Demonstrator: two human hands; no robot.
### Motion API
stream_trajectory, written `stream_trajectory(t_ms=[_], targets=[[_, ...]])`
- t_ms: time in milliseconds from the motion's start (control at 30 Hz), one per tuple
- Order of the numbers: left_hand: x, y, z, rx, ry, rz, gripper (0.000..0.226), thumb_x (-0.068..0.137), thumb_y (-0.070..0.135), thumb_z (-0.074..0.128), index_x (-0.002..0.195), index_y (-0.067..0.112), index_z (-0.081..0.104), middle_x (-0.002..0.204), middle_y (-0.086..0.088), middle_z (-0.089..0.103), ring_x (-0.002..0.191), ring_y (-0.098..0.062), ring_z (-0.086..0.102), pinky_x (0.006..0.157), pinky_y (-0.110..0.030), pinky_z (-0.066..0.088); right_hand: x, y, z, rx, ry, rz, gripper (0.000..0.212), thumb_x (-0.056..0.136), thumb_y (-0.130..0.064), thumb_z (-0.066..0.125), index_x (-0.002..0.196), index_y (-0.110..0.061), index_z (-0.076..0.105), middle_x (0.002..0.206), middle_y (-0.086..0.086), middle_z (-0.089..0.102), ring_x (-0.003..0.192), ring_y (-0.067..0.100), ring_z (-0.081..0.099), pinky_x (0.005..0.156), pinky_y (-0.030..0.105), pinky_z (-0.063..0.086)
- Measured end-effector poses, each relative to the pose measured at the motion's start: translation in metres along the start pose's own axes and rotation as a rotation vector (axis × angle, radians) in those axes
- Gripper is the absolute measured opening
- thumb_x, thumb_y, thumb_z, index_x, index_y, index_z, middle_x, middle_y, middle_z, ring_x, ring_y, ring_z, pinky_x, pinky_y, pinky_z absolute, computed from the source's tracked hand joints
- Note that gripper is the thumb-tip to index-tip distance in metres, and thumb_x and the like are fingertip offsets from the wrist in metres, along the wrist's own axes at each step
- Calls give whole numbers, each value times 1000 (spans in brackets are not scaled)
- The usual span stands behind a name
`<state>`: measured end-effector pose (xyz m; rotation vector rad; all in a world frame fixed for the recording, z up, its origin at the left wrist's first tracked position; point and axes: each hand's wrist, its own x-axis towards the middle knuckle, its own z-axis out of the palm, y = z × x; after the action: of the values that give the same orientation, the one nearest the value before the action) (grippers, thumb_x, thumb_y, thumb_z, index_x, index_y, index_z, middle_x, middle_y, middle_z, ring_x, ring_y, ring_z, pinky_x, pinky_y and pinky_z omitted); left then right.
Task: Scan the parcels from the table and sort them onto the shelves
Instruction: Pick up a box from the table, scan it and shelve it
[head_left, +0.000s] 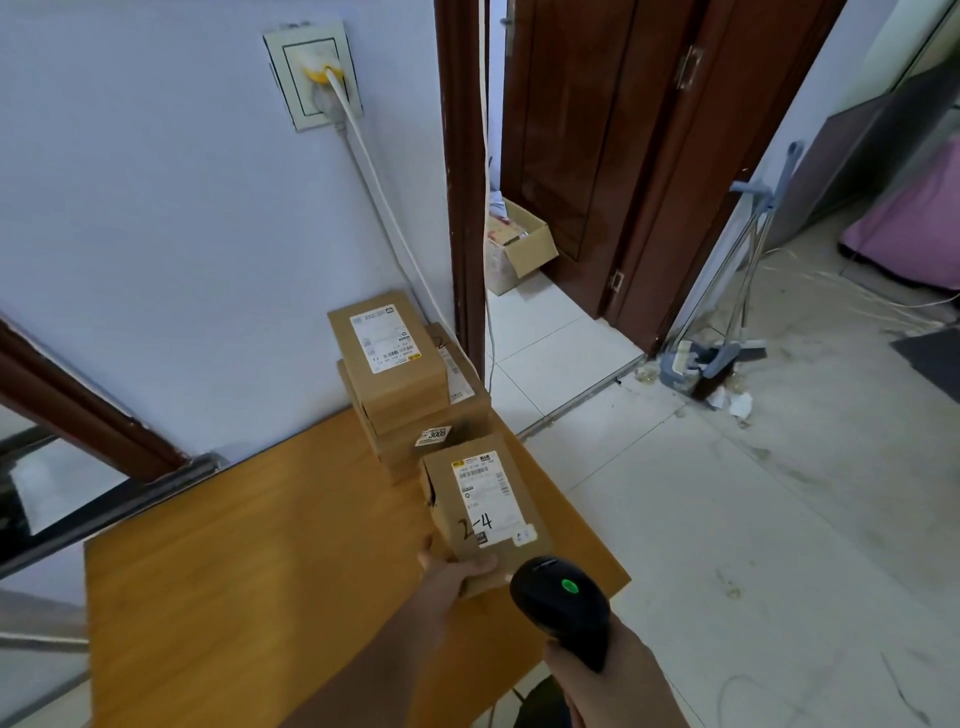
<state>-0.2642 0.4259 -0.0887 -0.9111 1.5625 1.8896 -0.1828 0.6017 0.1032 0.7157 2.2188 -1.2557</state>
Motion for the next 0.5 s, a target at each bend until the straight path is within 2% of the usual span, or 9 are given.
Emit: stream_trajectory(t_ms=[67,133,233,300,400,500], targets=[[-10,3,4,-48,-53,-31,142,52,19,101,158,39,10,130,-4,56,110,-27,60,87,-45,55,-4,-2,-5,8,-16,-25,16,85,-25,74,86,-28,58,79,-6,69,84,11,68,89,24,55],[-19,1,4,-17,-80,-28,145,50,24,103,159,41,9,134,-5,57,114,-28,60,87,-42,55,-5,2,-10,8,-11,-59,15,87,-26,72,86,-27,58,73,-6,67,76,9,67,79,20,54],[-40,2,7,-37,-83,16,148,53,23,104,160,39,3,135,-5,57,115,-25,61,87,-38,54,-17,-3,-19,19,6,-141,17,89,-22,70,77,-20,59,52,-7,59,53,6,58,65,19,54],[-57,2,9,-51,-97,64,145,56,20,102,160,34,3,134,-4,57,115,-23,61,92,-40,54,-27,-12,-24,70,37,-199,13,89,-18,71,80,-17,60,54,-4,58,52,11,57,58,21,51],[-76,2,12,34,-69,123,131,44,24,105,149,27,27,135,-5,57,117,-25,62,92,-41,59,-40,-20,-29,124,54,-249,13,89,-18,70,81,-16,61,59,-1,56,57,15,55,55,22,45],[-84,-3,13,135,-18,156,138,28,36,108,145,34,36,138,-4,49,122,-30,59,92,-47,63,-49,-22,-31,86,51,-286,18,91,-16,67,75,-15,59,54,-3,53,53,12,52,52,21,44]])
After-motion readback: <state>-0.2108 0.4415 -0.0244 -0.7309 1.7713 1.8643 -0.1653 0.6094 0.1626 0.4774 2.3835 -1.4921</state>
